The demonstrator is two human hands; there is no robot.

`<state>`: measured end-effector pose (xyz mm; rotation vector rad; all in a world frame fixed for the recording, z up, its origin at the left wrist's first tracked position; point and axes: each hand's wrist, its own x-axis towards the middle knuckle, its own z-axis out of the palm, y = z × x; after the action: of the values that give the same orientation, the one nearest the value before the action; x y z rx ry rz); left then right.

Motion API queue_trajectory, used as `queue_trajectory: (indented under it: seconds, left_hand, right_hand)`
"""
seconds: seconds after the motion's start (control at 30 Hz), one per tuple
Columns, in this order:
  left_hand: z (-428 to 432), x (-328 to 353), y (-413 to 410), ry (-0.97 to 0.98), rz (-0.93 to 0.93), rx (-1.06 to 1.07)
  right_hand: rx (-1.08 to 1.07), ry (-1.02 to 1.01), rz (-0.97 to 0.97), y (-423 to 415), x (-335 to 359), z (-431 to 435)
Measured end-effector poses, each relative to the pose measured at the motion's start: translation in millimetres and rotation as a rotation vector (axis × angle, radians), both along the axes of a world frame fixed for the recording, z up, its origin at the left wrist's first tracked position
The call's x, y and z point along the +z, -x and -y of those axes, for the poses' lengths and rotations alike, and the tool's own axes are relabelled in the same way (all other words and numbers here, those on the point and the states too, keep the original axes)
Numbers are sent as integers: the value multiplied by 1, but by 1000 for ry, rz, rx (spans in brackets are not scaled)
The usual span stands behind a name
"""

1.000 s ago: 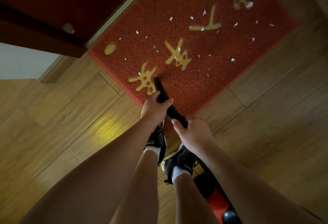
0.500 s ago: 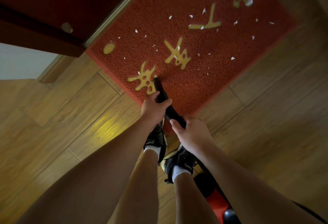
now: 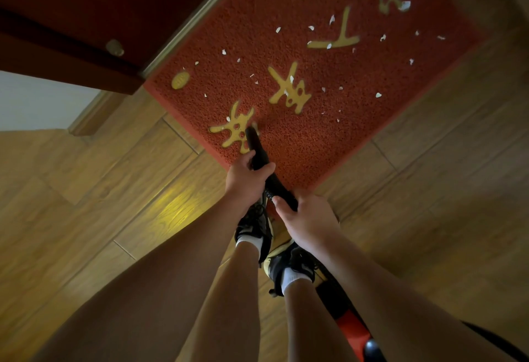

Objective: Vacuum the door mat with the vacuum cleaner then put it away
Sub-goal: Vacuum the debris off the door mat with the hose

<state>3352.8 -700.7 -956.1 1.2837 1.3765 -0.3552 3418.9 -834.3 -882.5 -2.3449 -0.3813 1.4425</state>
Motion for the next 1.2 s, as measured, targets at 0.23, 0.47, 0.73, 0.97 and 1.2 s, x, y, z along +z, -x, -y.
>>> queue_trajectory:
  seconds: [0.23, 0.47, 0.73, 0.97, 1.2]
  left_hand:
    - [4, 3, 2, 18, -11, -3]
    - [1, 5, 6, 8, -37, 25]
    - [-6, 6, 11, -41, -32, 7]
    - [-13, 5, 7, -24, -27, 13]
    - [-22, 0, 8, -18, -32, 20]
  right_hand:
    - [5, -5, -16, 0, 3, 4]
    - [15, 16, -60, 1, 1, -1]
    - [30, 13, -37, 4, 1, -9]
    - [39, 16, -33, 0, -3, -16]
    - [53, 23, -49, -1, -6, -26]
